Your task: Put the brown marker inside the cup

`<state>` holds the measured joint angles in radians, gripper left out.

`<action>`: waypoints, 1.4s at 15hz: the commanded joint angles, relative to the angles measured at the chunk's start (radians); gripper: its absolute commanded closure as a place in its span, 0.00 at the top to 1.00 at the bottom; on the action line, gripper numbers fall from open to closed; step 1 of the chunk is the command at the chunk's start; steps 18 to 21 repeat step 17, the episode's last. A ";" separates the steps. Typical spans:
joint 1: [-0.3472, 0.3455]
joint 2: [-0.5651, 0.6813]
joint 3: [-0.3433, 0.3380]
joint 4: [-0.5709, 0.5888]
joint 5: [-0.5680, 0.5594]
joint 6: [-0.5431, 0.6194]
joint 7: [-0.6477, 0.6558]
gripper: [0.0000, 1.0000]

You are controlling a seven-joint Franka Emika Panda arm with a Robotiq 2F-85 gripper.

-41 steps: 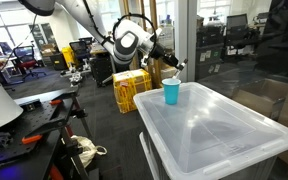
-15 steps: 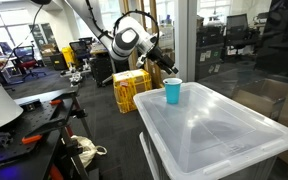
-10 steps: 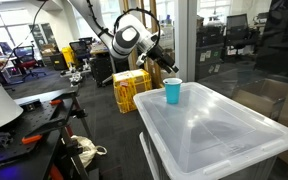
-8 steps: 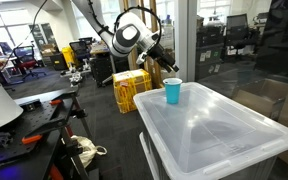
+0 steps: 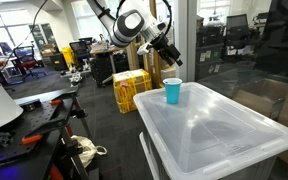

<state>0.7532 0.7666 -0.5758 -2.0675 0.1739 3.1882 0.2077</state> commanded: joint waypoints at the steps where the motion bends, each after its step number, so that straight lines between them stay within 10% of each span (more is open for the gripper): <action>1: -0.109 -0.129 0.085 -0.069 -0.058 -0.025 -0.054 1.00; 11: -0.379 -0.246 0.327 -0.131 -0.143 -0.073 -0.097 1.00; 21: -0.349 -0.182 0.295 -0.096 -0.139 -0.030 -0.058 1.00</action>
